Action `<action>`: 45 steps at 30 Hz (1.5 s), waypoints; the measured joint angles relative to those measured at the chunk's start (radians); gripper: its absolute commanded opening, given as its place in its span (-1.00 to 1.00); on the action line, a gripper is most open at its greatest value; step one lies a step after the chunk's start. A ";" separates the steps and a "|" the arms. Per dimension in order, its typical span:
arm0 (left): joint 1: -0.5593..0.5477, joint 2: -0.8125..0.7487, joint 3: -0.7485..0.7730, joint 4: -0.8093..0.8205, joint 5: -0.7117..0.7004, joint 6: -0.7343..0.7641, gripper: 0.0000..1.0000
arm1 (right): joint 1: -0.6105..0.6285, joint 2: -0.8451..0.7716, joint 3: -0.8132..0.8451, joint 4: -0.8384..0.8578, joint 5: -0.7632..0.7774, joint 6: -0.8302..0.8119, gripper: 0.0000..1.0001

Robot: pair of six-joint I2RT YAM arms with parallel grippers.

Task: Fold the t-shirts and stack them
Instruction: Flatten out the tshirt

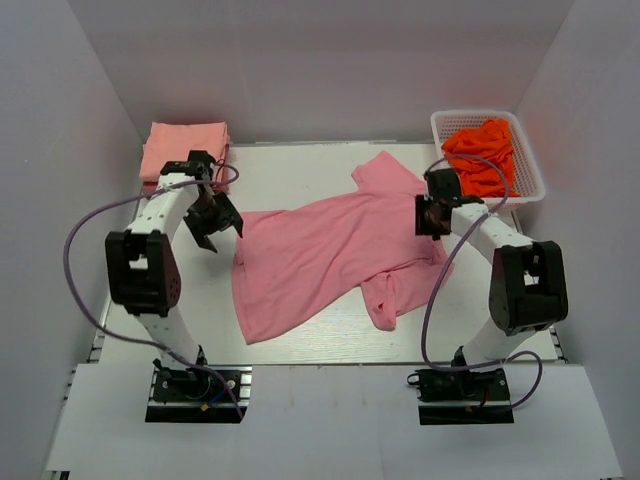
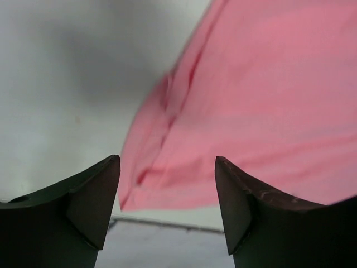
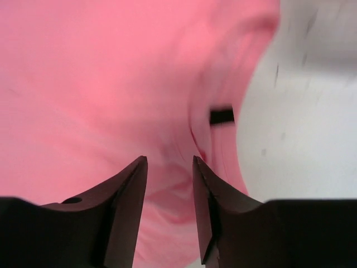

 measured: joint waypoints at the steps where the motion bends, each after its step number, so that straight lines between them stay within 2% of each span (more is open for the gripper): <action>1: 0.001 0.045 0.008 0.034 -0.019 0.007 0.51 | 0.007 0.000 0.034 0.009 -0.002 -0.010 -0.08; 3: 0.003 0.154 0.053 0.096 -0.057 0.017 0.43 | 0.020 0.003 0.101 0.036 -0.003 -0.034 -0.02; 7: 0.004 0.351 0.193 0.205 -0.074 0.031 0.43 | 0.028 0.082 0.284 0.051 0.009 -0.068 0.20; 11: 0.004 0.469 0.290 0.314 -0.062 0.038 0.43 | 0.027 0.307 0.595 0.029 0.014 -0.093 0.30; 14: 0.004 0.486 0.315 0.341 -0.062 0.043 0.39 | 0.027 0.481 0.820 0.020 0.002 -0.103 0.41; 17: 0.004 0.489 0.316 0.369 -0.050 0.056 0.20 | 0.027 0.621 0.972 0.022 -0.013 -0.109 0.61; 20: 0.005 0.494 0.314 0.387 -0.031 0.071 -0.28 | 0.027 0.705 1.018 0.051 -0.026 -0.131 0.68; 24: 0.006 0.492 0.289 0.416 0.015 0.090 -0.68 | 0.027 0.793 1.054 0.104 -0.029 -0.161 0.71; 25: 0.006 0.489 0.281 0.419 0.024 0.094 -0.98 | 0.026 0.820 1.077 0.124 -0.029 -0.167 0.71; 33: 0.003 0.474 0.261 0.422 0.063 0.101 -1.00 | 0.023 0.928 1.115 0.227 -0.057 -0.183 0.77; 35: 0.002 0.468 0.261 0.424 0.062 0.103 -1.00 | 0.021 0.939 1.117 0.238 -0.072 -0.178 0.66; 36: 0.002 0.461 0.262 0.428 0.062 0.104 -1.00 | 0.021 0.941 1.118 0.241 -0.075 -0.178 0.50; 39: 0.002 0.431 0.286 0.443 0.060 0.106 -1.00 | 0.019 0.941 1.118 0.241 -0.087 -0.172 0.26; 40: 0.002 0.415 0.299 0.452 0.058 0.108 -1.00 | 0.018 0.941 1.118 0.241 -0.091 -0.169 -0.01; 41: 0.002 0.390 0.309 0.468 0.056 0.110 -1.00 | 0.017 0.941 1.118 0.241 -0.096 -0.167 -0.16; 42: 0.002 0.365 0.316 0.481 0.053 0.113 -1.00 | 0.015 0.941 1.118 0.241 -0.101 -0.166 -0.39; 43: 0.002 0.336 0.320 0.497 0.045 0.114 -1.00 | 0.014 0.941 1.118 0.241 -0.104 -0.163 -0.82; 44: 0.002 0.302 0.322 0.515 0.037 0.117 -1.00 | 0.013 0.941 1.118 0.241 -0.104 -0.164 -1.00; 45: 0.002 0.266 0.322 0.531 0.029 0.119 -1.00 | 0.011 0.941 1.118 0.241 -0.104 -0.162 -1.00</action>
